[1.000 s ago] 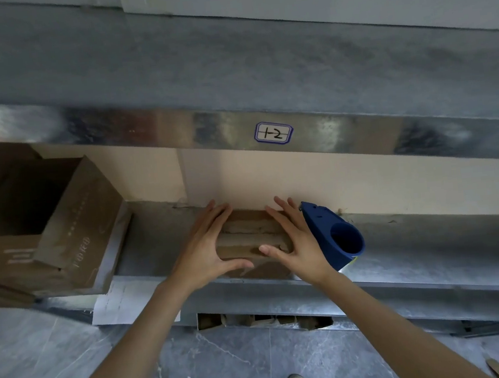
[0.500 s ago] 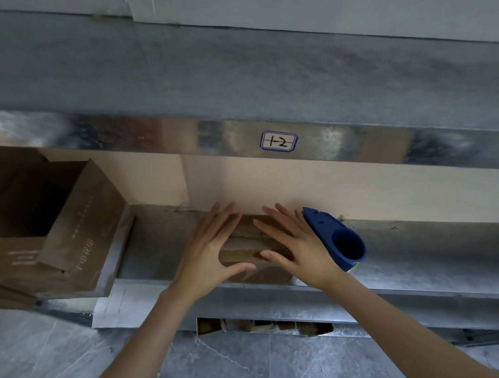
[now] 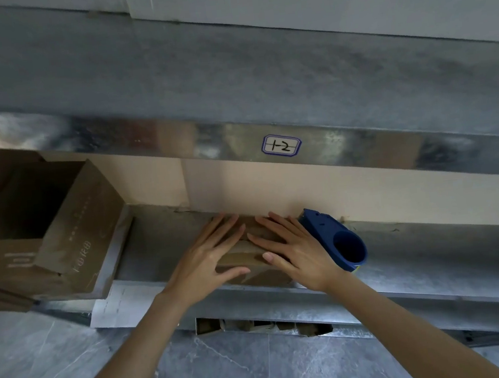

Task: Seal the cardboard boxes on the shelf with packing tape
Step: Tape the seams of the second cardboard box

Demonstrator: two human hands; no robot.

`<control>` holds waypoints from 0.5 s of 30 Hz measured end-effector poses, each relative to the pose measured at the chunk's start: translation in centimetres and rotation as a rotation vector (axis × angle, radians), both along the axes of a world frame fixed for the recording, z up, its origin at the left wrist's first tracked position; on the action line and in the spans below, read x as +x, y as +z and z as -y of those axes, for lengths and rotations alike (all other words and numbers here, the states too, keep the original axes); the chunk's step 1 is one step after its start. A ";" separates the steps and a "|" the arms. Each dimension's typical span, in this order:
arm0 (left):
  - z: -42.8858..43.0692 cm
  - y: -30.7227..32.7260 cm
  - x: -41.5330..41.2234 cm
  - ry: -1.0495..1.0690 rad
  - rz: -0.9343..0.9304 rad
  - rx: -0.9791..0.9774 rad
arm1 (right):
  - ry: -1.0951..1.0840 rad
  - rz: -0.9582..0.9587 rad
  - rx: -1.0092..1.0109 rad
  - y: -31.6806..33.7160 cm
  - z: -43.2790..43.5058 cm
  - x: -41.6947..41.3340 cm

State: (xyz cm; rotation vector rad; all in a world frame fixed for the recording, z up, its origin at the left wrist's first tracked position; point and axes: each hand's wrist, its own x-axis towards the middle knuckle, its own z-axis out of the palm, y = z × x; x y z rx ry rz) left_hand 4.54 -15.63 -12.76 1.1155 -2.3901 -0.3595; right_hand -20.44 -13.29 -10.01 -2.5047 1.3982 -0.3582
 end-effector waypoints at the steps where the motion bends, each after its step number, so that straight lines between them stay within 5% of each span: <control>1: 0.0 0.0 -0.1 0.020 -0.002 0.023 | -0.009 0.009 -0.008 0.0 0.0 0.0; 6: -0.4 0.3 -0.6 0.091 -0.102 0.104 | -0.059 0.078 -0.041 -0.6 -0.1 0.1; 15: -1.4 0.4 -1.9 0.246 -0.433 0.339 | -0.404 0.722 0.064 -2.4 -0.9 2.1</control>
